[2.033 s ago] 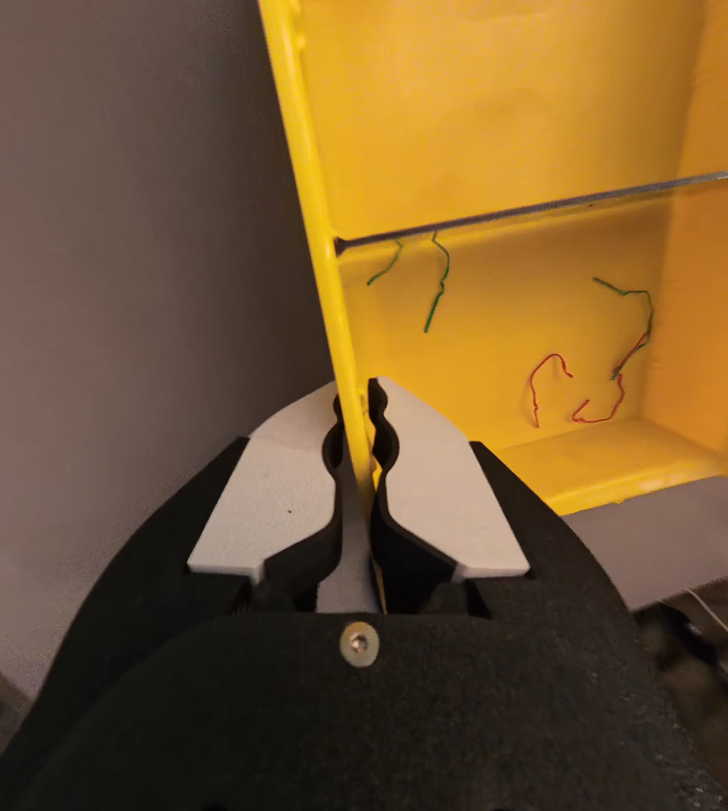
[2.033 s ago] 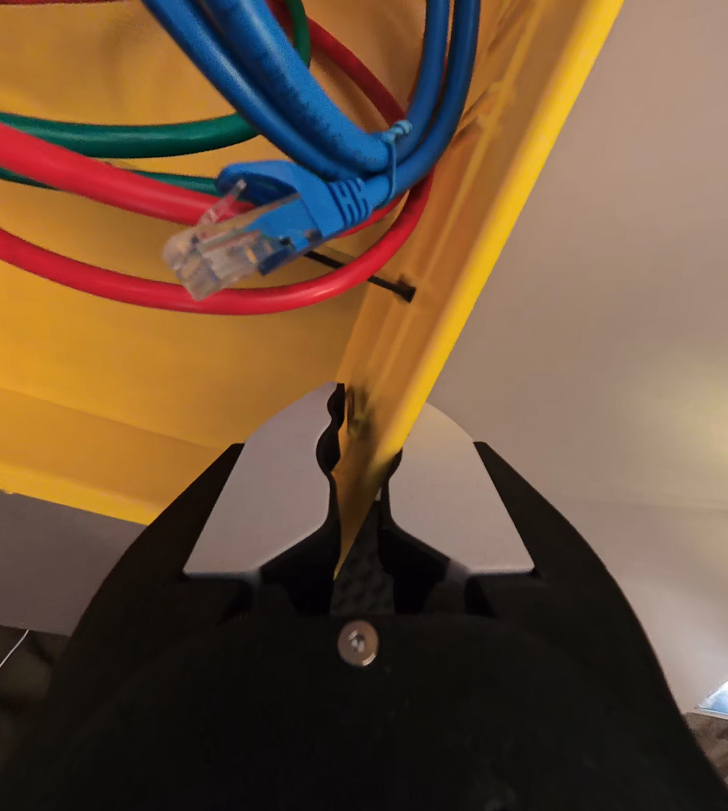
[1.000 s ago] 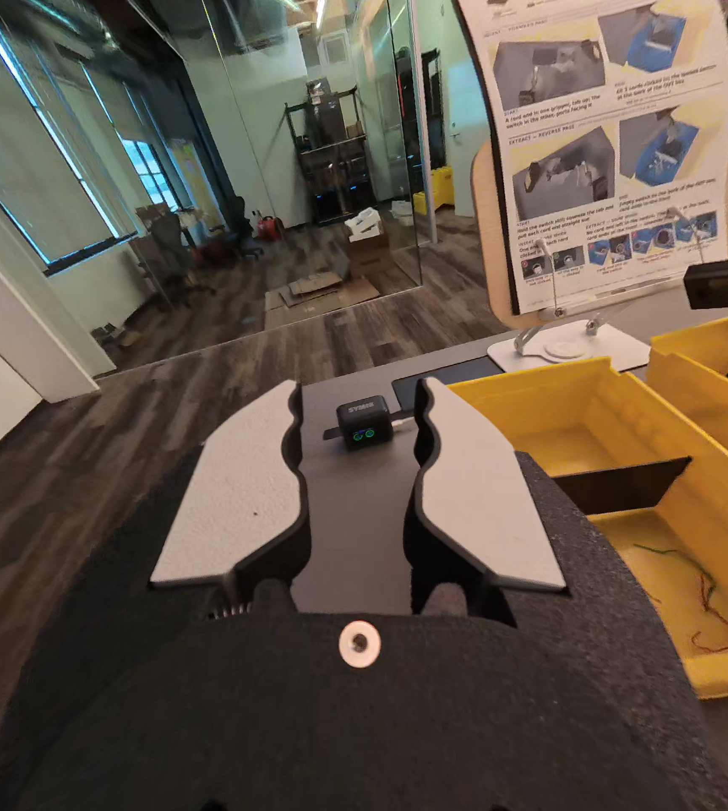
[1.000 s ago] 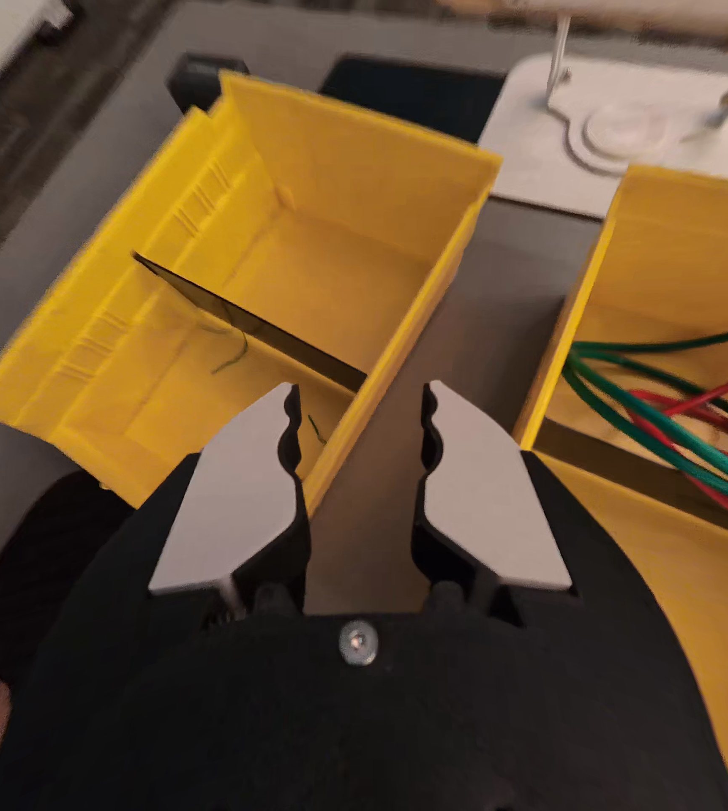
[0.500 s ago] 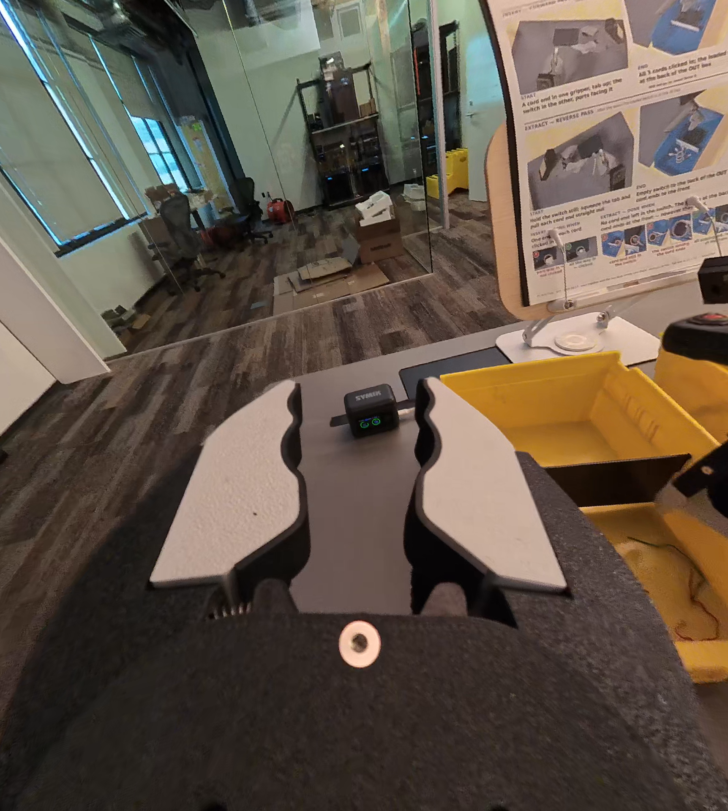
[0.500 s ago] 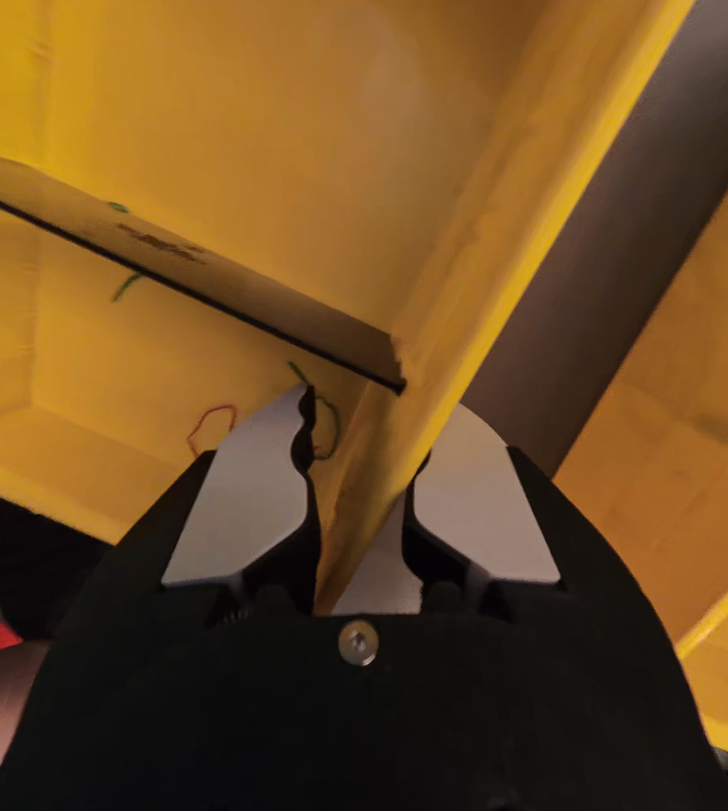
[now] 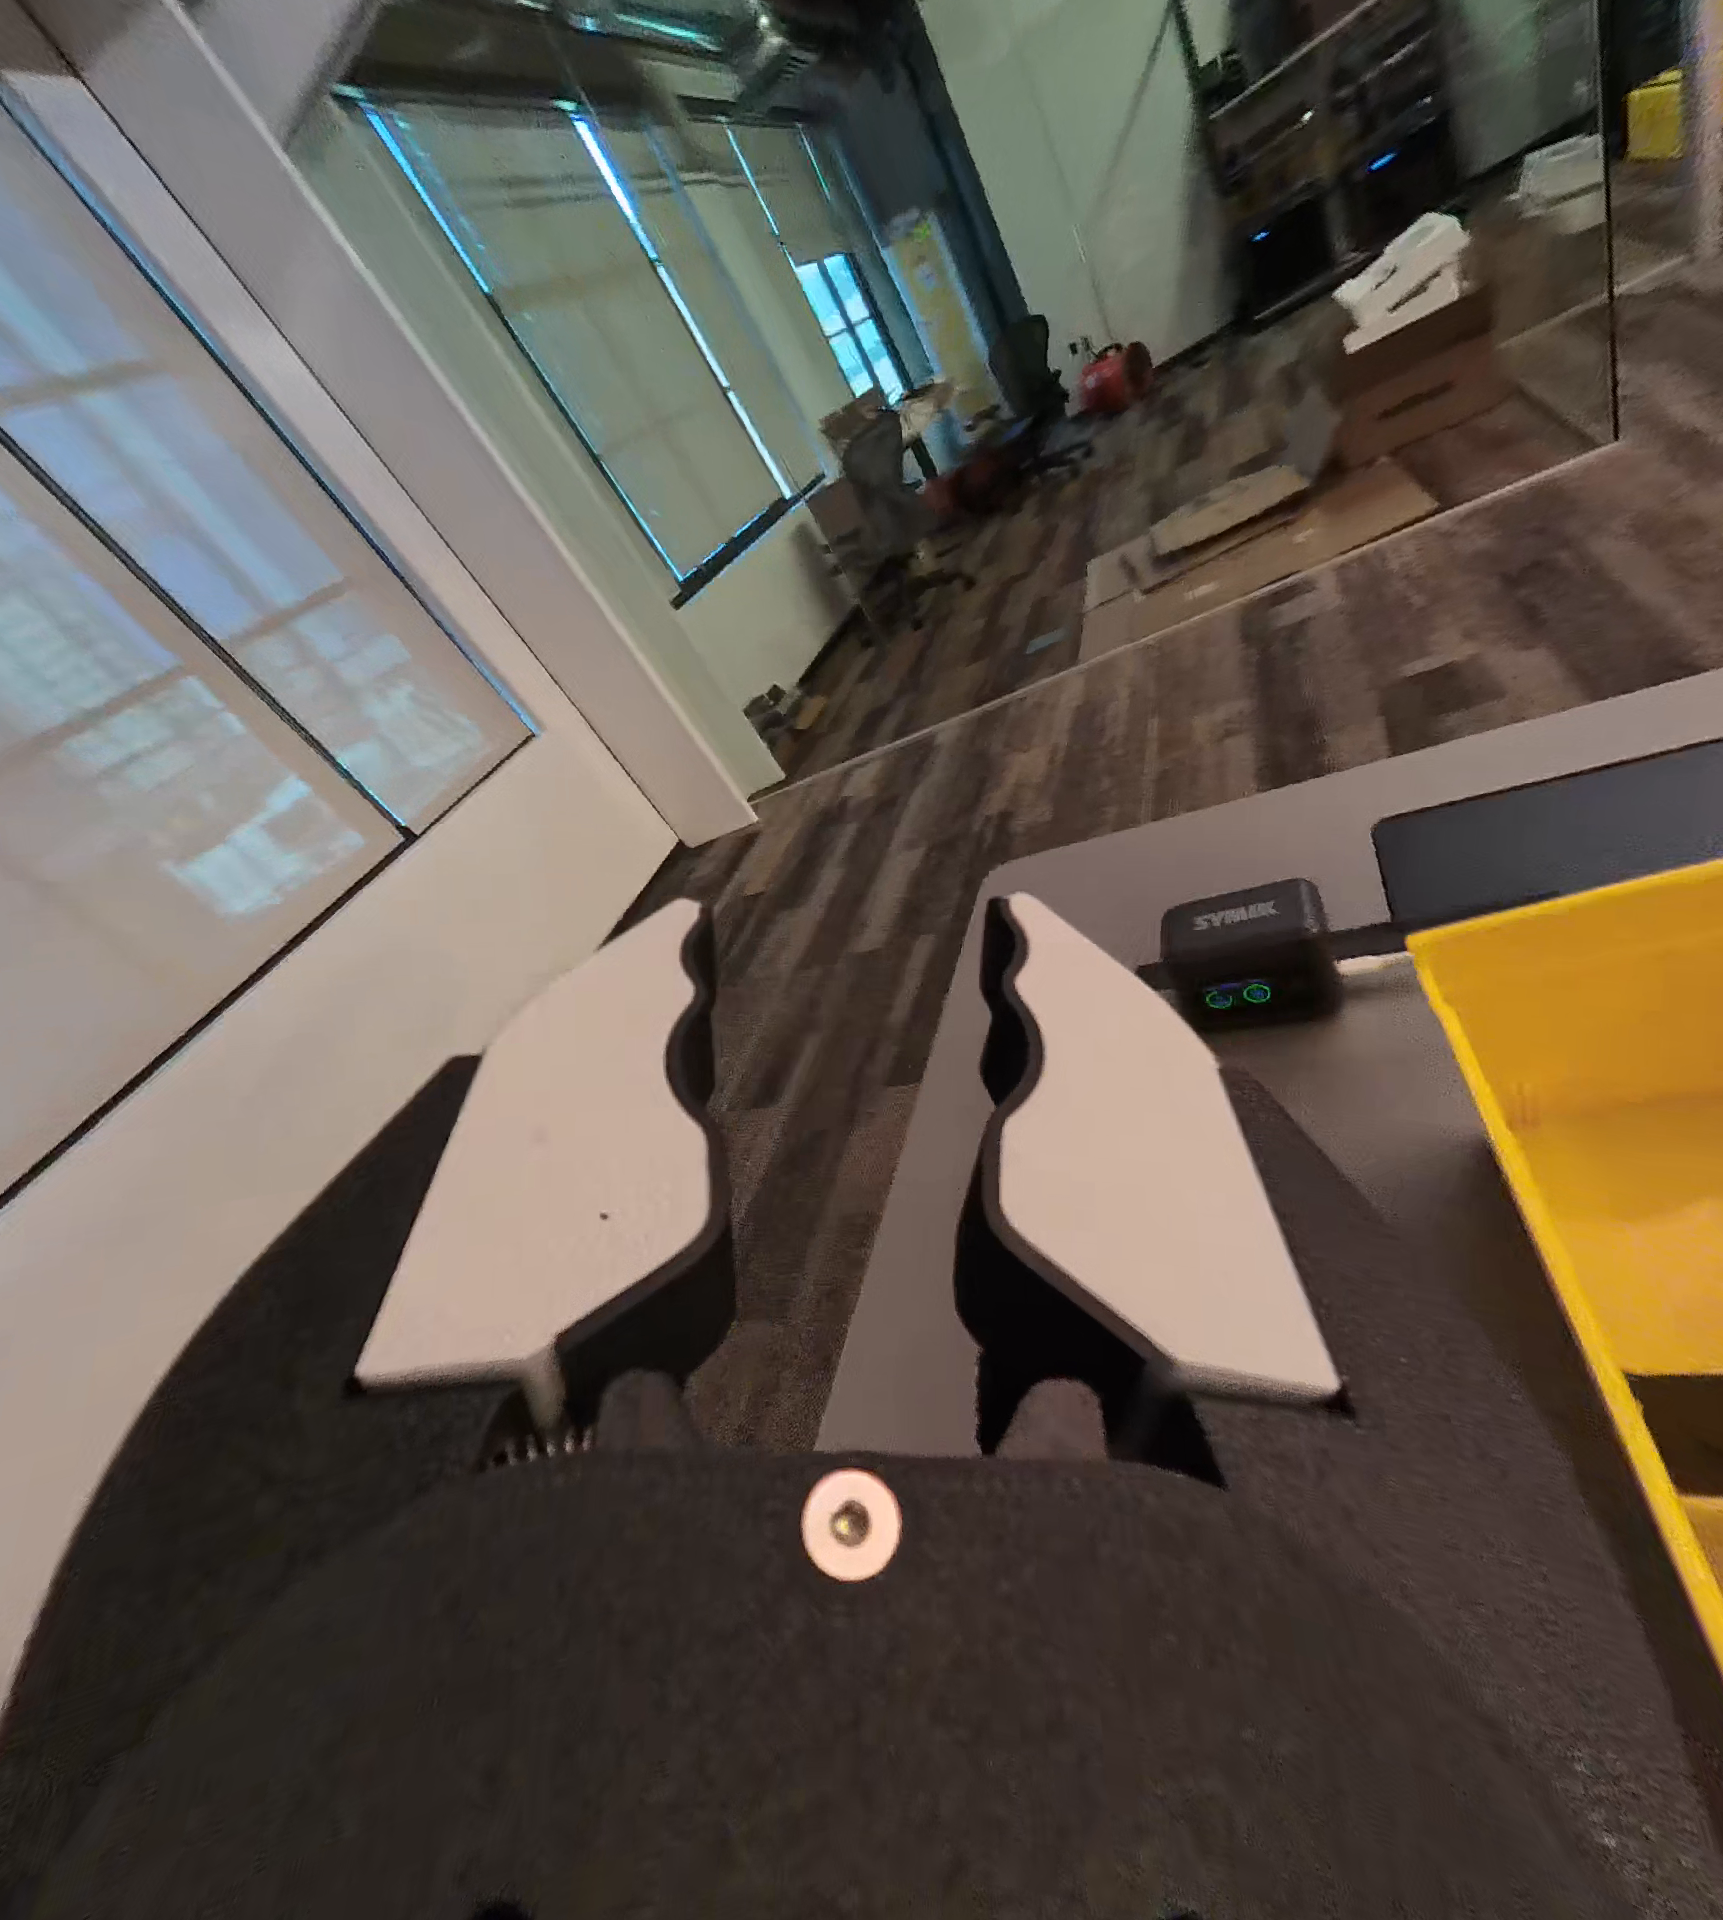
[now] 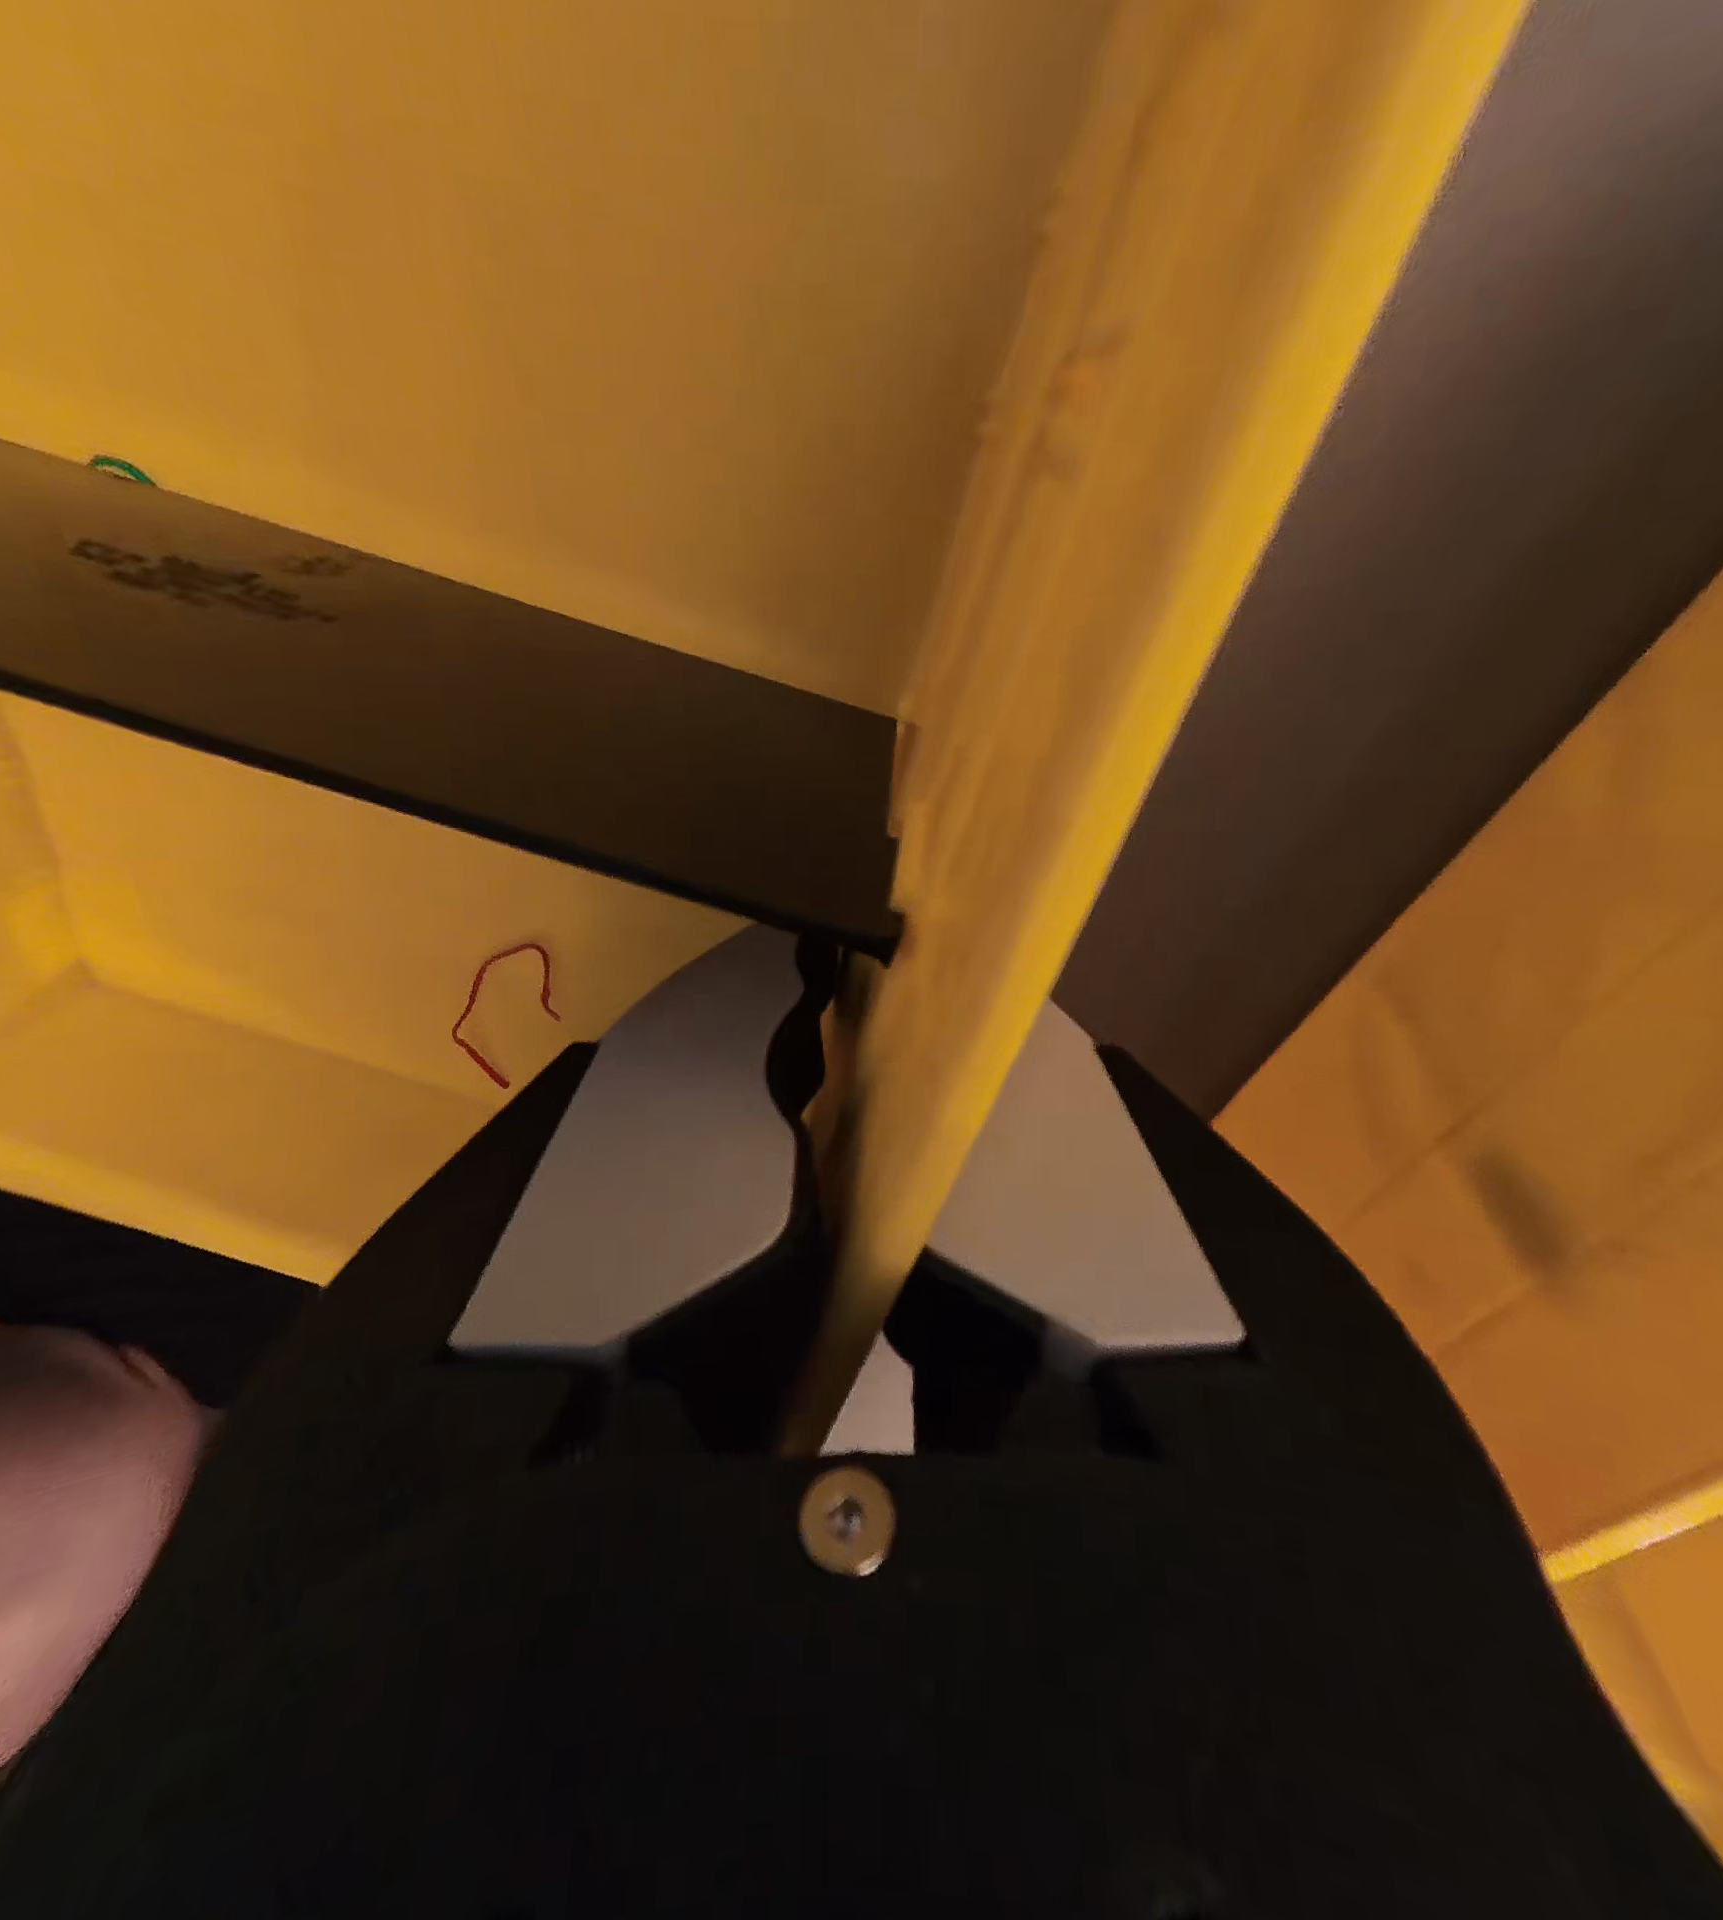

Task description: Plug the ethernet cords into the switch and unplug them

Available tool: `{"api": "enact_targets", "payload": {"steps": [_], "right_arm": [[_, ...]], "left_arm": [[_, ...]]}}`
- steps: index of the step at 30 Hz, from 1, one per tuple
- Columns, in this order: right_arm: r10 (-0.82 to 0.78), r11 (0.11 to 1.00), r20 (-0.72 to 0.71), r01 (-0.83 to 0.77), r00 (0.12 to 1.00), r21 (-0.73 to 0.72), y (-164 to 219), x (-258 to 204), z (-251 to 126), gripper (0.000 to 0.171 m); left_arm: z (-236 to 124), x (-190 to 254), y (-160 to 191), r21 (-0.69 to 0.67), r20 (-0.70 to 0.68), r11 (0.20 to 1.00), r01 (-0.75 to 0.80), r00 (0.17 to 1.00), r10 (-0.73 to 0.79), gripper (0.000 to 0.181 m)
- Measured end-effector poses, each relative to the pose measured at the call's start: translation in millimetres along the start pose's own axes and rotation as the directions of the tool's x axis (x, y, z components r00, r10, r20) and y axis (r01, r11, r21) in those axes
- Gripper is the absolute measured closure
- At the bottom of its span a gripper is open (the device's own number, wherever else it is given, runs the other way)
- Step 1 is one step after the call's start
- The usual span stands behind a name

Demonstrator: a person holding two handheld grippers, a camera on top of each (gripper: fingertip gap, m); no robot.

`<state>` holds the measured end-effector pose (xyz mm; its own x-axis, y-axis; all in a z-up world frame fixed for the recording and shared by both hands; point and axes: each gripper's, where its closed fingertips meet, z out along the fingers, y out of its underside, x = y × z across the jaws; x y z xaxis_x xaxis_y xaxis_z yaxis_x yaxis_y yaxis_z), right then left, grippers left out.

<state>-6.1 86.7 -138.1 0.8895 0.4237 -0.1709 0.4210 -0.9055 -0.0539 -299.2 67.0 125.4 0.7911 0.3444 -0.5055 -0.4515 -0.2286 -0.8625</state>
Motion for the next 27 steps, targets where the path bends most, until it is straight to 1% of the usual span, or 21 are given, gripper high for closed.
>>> {"api": "enact_targets", "payload": {"steps": [6, 9, 12, 15, 18, 21, 24, 27], "right_arm": [[-0.033, 0.999, 0.009, 0.033, 0.999, -0.036, 5.7, 5.5, -5.0, 0.166], [-0.047, 0.998, 0.002, 0.047, 0.999, -0.049, 9.3, 8.0, -12.7, 0.166], [-0.070, 0.997, 0.009, 0.070, 0.998, -0.042, 10.9, 5.7, -25.8, 0.167], [-0.101, 0.994, 0.026, 0.102, 0.995, -0.032, 11.1, -0.6, -47.5, 0.167], [-0.139, 0.990, 0.047, 0.140, 0.989, -0.027, 11.8, -5.3, -83.3, 0.166], [-0.165, 0.986, 0.060, 0.166, 0.985, -0.018, 17.0, 1.9, -132.4, 0.167], [-0.163, 0.987, 0.076, 0.162, 0.984, 0.021, 28.0, 24.8, -188.3, 0.167], [-0.128, 0.988, 0.101, 0.117, 0.987, 0.103, 47.6, 64.7, -244.4, 0.167]], "left_arm": [[-3.6, -13.3, -5.1, 0.043, 0.030, 0.992, 0.115, 0.993, -0.116, 0.132], [-5.9, -18.1, -5.1, 0.055, 0.021, 0.986, 0.161, 0.987, -0.162, 0.131], [-7.5, -22.5, -4.2, 0.060, 0.018, 0.979, 0.193, 0.981, -0.194, 0.131], [-8.8, -25.8, -3.6, 0.063, 0.014, 0.974, 0.218, 0.975, -0.220, 0.131], [-10.6, -26.7, -3.9, 0.060, 0.001, 0.969, 0.239, 0.971, -0.239, 0.129], [-15.6, -28.6, -8.9, 0.080, -0.011, 0.962, 0.260, 0.965, -0.260, 0.128], [-20.6, -28.1, -14.9, 0.097, -0.027, 0.958, 0.269, 0.963, -0.268, 0.128], [-21.5, -18.0, -21.4, 0.104, -0.072, 0.956, 0.273, 0.961, -0.267, 0.130]]}}
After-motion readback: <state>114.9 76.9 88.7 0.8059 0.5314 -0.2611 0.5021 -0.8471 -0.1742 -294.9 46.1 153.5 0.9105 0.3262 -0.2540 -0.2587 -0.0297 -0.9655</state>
